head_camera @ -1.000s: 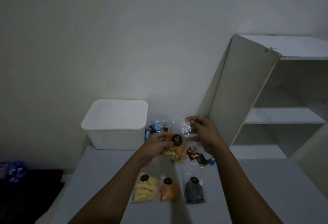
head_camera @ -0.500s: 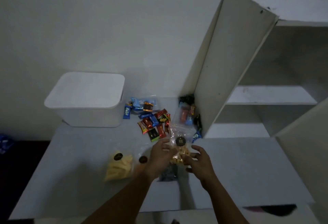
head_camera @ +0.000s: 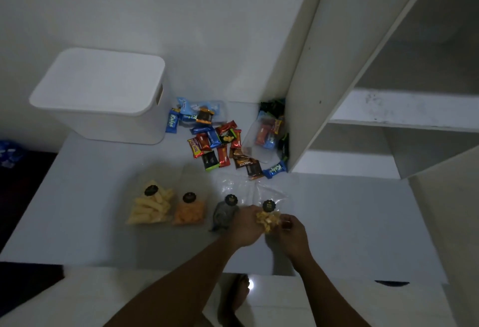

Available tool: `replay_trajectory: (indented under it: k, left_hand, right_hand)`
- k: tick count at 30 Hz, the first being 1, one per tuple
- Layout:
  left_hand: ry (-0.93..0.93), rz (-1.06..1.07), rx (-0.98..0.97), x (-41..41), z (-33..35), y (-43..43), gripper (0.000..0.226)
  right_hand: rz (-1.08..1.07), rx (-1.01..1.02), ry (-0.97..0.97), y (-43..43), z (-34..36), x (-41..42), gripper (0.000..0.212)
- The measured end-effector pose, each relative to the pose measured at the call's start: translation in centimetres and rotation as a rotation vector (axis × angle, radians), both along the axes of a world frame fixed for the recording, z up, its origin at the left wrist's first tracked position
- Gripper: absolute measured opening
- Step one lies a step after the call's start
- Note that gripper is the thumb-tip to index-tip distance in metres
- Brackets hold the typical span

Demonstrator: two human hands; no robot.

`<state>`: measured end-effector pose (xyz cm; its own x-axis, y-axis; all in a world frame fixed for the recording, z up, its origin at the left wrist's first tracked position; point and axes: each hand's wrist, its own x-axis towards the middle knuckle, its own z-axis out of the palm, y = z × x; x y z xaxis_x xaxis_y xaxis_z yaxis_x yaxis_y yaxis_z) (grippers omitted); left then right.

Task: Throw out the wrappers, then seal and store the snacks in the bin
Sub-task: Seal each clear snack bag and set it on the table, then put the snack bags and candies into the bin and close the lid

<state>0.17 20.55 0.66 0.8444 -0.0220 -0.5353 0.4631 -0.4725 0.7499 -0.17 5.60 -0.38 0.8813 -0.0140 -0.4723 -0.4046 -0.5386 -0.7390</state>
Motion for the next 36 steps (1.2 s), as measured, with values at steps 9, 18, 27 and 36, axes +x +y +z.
replay_trajectory:
  k: [9, 18, 27, 36]
  left_hand:
    - [-0.004, -0.102, 0.039, 0.1, -1.5, -0.4, 0.023]
    - [-0.275, 0.042, 0.156, 3.0, 1.5, 6.0, 0.051]
    - [-0.525, 0.524, 0.411, 4.3, 6.6, 25.5, 0.051]
    - [-0.568, 0.785, 0.499, 3.4, 7.8, 45.9, 0.101]
  right_hand:
    - [0.127, -0.062, -0.147, -1.4, -0.7, 0.3, 0.018]
    - [0.09, -0.099, -0.163, 2.5, 1.2, 5.8, 0.031]
    - [0.338, 0.003, -0.404, 19.9, 7.0, 11.7, 0.02]
    - [0.551, -0.052, -0.705, 41.9, 11.0, 14.3, 0.035]
